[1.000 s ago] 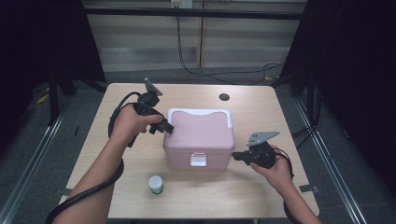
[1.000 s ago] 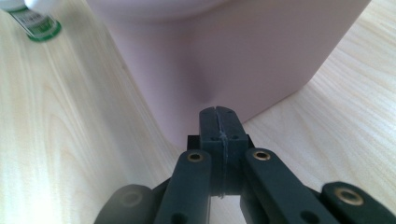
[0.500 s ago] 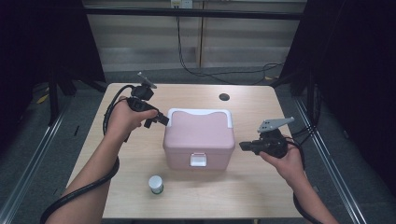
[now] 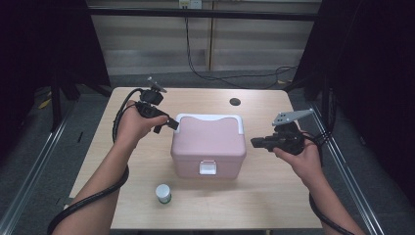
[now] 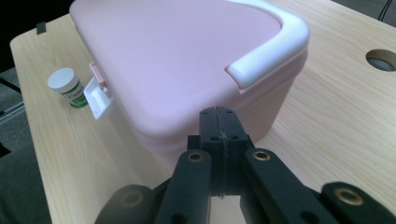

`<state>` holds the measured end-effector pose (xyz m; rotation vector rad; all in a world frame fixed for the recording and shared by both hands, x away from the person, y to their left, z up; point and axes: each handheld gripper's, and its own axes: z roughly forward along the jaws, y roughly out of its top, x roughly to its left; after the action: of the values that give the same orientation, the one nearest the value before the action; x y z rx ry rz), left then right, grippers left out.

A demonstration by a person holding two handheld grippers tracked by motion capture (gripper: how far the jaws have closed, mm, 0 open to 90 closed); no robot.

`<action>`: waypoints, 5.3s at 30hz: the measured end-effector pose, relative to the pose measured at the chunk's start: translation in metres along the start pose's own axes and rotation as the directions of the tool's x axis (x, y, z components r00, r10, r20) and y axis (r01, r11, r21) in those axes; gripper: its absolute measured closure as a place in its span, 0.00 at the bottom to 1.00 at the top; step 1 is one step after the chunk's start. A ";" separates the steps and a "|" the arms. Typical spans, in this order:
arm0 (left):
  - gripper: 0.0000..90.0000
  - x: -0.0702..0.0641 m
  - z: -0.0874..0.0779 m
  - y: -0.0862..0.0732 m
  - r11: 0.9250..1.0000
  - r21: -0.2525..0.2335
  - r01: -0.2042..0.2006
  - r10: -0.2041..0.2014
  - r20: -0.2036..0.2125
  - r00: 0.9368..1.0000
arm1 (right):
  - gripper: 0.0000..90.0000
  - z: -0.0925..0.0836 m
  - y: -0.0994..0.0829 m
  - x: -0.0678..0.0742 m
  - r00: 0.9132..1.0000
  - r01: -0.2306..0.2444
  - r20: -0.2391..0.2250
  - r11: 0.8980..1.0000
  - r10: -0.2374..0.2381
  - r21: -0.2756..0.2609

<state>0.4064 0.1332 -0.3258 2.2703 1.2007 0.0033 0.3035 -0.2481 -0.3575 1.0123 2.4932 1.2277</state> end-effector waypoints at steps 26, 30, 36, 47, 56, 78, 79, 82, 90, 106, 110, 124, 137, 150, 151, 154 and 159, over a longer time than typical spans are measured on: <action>0.38 0.002 0.017 0.002 0.998 -0.064 -0.009 0.011 0.019 1.000 | 1.00 0.037 0.028 0.013 0.999 0.018 -0.050 1.000 -0.019 -0.001; 0.36 -0.001 0.023 0.003 0.996 -0.087 0.004 -0.002 0.018 1.000 | 1.00 0.039 0.027 0.014 0.998 0.009 -0.062 1.000 -0.010 -0.011; 0.34 -0.003 0.034 0.002 0.995 -0.100 0.015 -0.011 0.044 0.999 | 1.00 0.039 0.023 0.011 0.997 -0.017 -0.076 0.999 0.014 -0.030; 0.34 -0.003 0.035 0.004 0.993 -0.116 0.022 -0.015 0.063 0.998 | 1.00 0.042 0.027 0.014 0.998 -0.009 -0.057 1.000 0.008 -0.010; 0.38 -0.006 0.022 0.006 0.993 -0.119 0.008 0.000 0.069 0.998 | 1.00 0.045 0.040 0.023 0.999 0.033 -0.003 0.997 -0.033 0.066; 0.46 -0.009 0.005 0.005 0.996 -0.087 -0.022 0.028 0.063 0.998 | 1.00 0.046 0.035 0.021 1.000 -0.009 -0.016 1.000 0.010 0.029; 0.47 -0.010 0.004 0.004 0.995 -0.094 -0.016 0.023 0.069 0.997 | 1.00 0.046 0.035 0.021 1.000 -0.010 -0.015 1.000 0.010 0.029; 0.48 -0.009 0.001 0.001 0.995 -0.101 -0.018 0.026 0.079 0.996 | 1.00 0.046 0.035 0.021 1.000 -0.011 -0.013 1.000 0.011 0.027; 0.51 -0.012 -0.013 0.000 0.995 -0.097 -0.010 0.022 0.124 0.992 | 1.00 0.046 0.035 0.022 1.000 -0.016 -0.004 1.000 0.016 0.026; 0.53 -0.016 -0.016 0.000 0.993 -0.088 -0.077 0.084 0.083 0.993 | 1.00 0.046 0.033 0.021 1.000 -0.022 -0.011 1.000 0.022 0.011; 0.53 -0.017 -0.013 0.001 0.993 -0.088 -0.079 0.086 0.076 0.993 | 1.00 0.046 0.033 0.021 1.000 -0.026 -0.014 1.000 0.026 0.006; 0.51 -0.014 -0.006 0.001 0.994 -0.075 -0.082 0.085 0.033 0.996 | 1.00 0.046 0.033 0.021 1.000 -0.025 -0.011 1.000 0.025 0.011; 0.50 -0.016 0.004 0.004 0.995 -0.062 -0.078 0.078 0.006 0.997 | 1.00 0.046 0.033 0.021 1.000 -0.025 -0.014 1.000 0.025 0.010; 0.53 -0.021 0.011 0.009 0.996 -0.056 -0.071 0.070 -0.026 0.997 | 1.00 0.046 0.032 0.020 0.999 -0.034 -0.017 0.999 0.034 0.000; 0.53 -0.021 0.012 0.009 0.996 -0.051 -0.069 0.067 -0.027 0.997 | 1.00 0.046 0.032 0.020 0.999 -0.035 -0.017 0.999 0.035 0.000; 0.54 -0.022 0.014 0.010 0.996 -0.036 -0.079 0.076 -0.055 0.996 | 1.00 0.046 0.032 0.020 0.999 -0.034 -0.017 0.999 0.034 0.000; 0.59 -0.024 0.018 0.011 0.996 -0.019 -0.082 0.080 -0.072 0.994 | 1.00 0.046 0.032 0.020 0.999 -0.035 -0.019 0.999 0.035 -0.002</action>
<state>0.4047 0.1012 -0.3291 2.3156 1.1373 0.1280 0.3246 -0.1928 -0.3603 1.0530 2.4977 1.2556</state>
